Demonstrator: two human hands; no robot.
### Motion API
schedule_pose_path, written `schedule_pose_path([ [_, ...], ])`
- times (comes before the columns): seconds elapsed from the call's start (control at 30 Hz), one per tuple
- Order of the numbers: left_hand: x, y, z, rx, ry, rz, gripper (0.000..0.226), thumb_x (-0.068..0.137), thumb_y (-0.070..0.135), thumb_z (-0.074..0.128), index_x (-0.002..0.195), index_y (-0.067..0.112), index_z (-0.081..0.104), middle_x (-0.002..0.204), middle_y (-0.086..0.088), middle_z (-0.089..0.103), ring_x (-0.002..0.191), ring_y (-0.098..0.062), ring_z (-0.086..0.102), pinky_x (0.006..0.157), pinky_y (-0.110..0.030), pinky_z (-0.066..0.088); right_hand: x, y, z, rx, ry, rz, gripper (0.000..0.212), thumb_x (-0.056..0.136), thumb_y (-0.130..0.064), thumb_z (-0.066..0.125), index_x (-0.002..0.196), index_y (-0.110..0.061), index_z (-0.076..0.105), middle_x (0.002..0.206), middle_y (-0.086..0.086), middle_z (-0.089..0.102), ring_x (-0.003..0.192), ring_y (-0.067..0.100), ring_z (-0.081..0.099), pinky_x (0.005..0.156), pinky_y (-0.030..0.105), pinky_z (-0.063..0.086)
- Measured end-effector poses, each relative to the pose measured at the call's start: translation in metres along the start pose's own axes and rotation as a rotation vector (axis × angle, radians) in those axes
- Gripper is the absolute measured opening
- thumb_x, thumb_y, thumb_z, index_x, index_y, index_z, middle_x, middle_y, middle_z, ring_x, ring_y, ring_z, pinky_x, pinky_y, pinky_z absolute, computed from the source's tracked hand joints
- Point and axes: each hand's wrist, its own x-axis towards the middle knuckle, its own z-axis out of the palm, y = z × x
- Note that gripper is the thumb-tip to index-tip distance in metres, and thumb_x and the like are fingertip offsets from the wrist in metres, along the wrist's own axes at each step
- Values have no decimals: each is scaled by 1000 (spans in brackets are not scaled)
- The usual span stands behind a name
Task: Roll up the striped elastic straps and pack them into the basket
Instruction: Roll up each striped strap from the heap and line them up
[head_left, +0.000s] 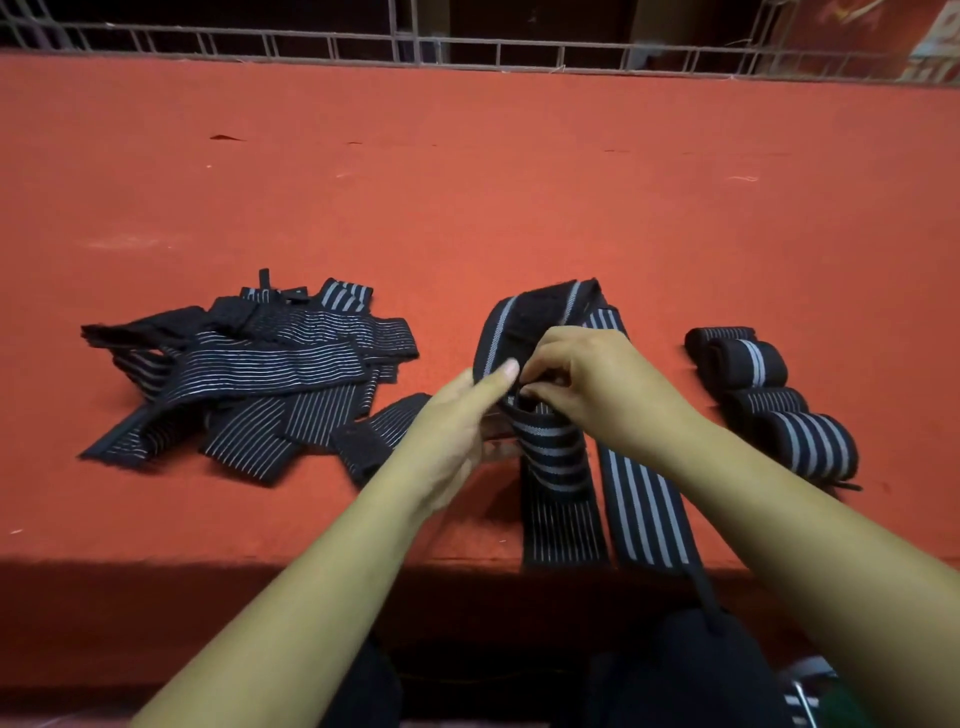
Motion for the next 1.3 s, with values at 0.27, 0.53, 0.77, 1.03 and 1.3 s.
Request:
schedule_pose_path([
  [0.27, 3, -15, -26, 193, 140, 102, 32, 101, -2, 46, 116, 13, 70, 106, -7, 75, 96, -20, 68, 84, -35, 54, -9, 5, -12, 434, 64, 409, 14, 89, -12, 73, 77, -18, 69, 65, -10, 66, 58, 0, 56, 60, 17, 45],
  [0.53, 12, -23, -43, 364, 138, 72, 35, 99, -6, 46, 122, 13, 65, 117, -7, 72, 112, -21, 67, 102, -39, 50, -11, 15, -11, 812, 330, 727, 18, 95, -6, 63, 78, -13, 66, 64, -5, 62, 51, 5, 52, 50, 18, 44],
  [0.77, 4, -34, -56, 812, 246, 150, 64, 92, 39, 68, 146, 25, 38, 146, 2, 49, 130, -11, 47, 114, -30, 33, -17, 33, -38, 894, 335, 748, 8, 93, -15, 69, 87, -9, 67, 68, 2, 62, 52, 10, 51, 55, 26, 43],
  [1.03, 8, 4, 16, 920, 86, 503, 51, 86, 57, 58, 116, 17, 68, 113, 3, 72, 106, -9, 65, 95, -37, 50, 15, -8, -50, 1146, 262, 619, 15, 88, -17, 73, 76, -13, 64, 67, 4, 62, 45, 9, 46, 45, 19, 41],
  [1.3, 11, 25, 24, 521, -5, 350, 22, 96, 23, 61, 110, 7, 67, 108, -10, 74, 96, -14, 67, 91, -42, 54, 11, 13, -70, 1043, -65, 675, 26, 82, -24, 78, 100, -5, 73, 87, 9, 72, 66, 23, 47, 67, 29, 35],
])
